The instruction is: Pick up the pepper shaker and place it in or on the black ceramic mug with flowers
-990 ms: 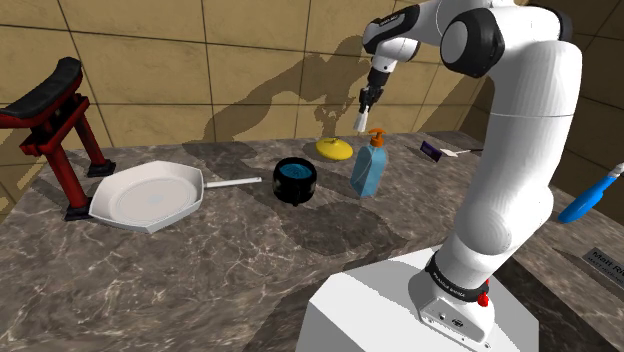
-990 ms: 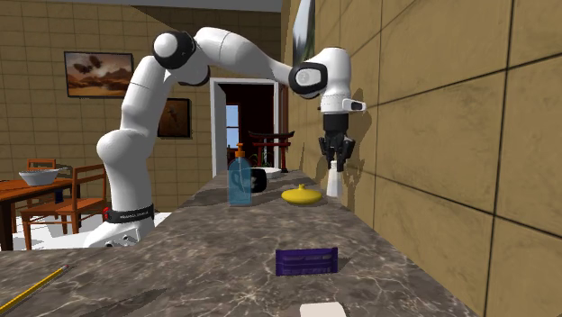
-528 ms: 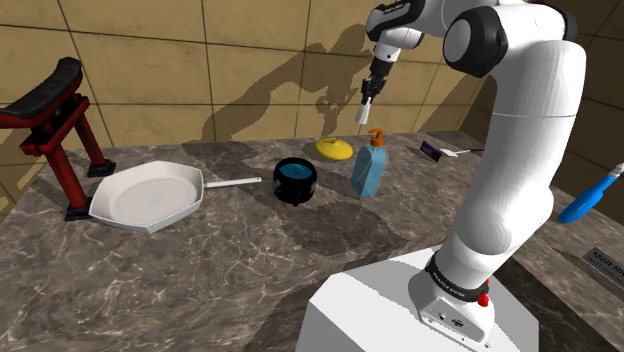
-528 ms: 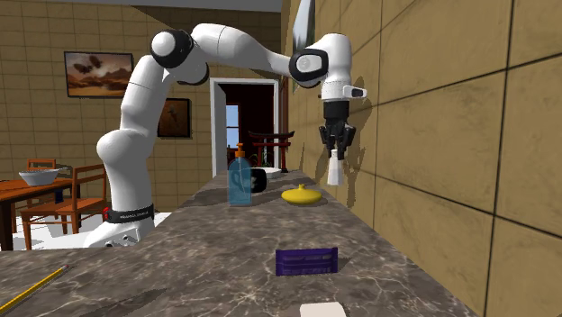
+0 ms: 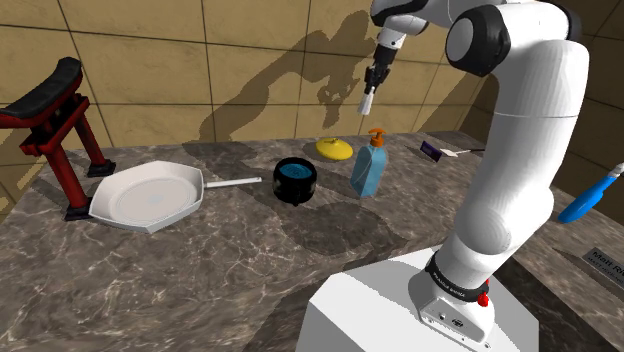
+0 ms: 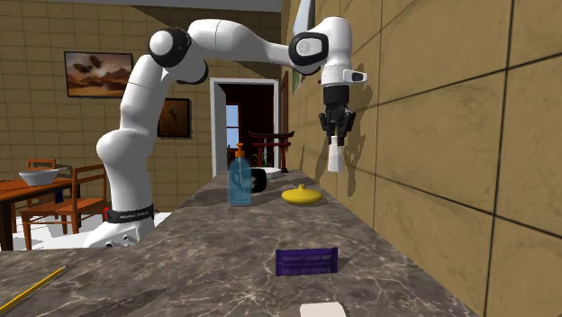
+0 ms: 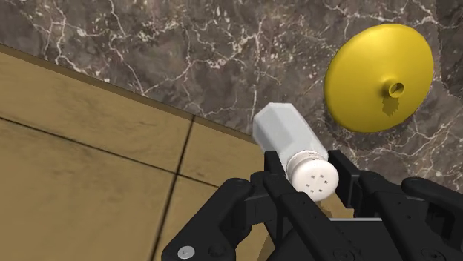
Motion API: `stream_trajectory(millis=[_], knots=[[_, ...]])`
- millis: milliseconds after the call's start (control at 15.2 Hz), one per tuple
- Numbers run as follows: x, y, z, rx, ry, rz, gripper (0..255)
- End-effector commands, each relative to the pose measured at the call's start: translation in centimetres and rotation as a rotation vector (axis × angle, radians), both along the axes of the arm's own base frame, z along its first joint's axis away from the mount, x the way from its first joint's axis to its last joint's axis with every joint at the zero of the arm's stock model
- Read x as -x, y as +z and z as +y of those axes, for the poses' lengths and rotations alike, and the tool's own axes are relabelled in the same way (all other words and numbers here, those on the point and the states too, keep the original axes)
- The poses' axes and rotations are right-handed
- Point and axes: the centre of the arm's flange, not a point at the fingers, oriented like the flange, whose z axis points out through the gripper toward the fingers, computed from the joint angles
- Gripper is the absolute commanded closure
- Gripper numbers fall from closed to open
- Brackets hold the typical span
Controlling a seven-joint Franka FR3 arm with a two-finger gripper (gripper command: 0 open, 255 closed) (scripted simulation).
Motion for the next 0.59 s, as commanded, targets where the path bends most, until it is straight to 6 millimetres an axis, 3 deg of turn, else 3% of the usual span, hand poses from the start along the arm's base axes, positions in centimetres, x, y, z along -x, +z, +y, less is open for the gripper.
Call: stream_trajectory(millis=[0, 198, 528], knots=[[0.0, 1.1, 0.0, 0.0, 0.0, 0.0, 255], [0.0, 2.4, 0.0, 0.0, 0.0, 0.0, 255], [0.8, 3.0, 6.5, 0.0, 0.0, 0.0, 255]])
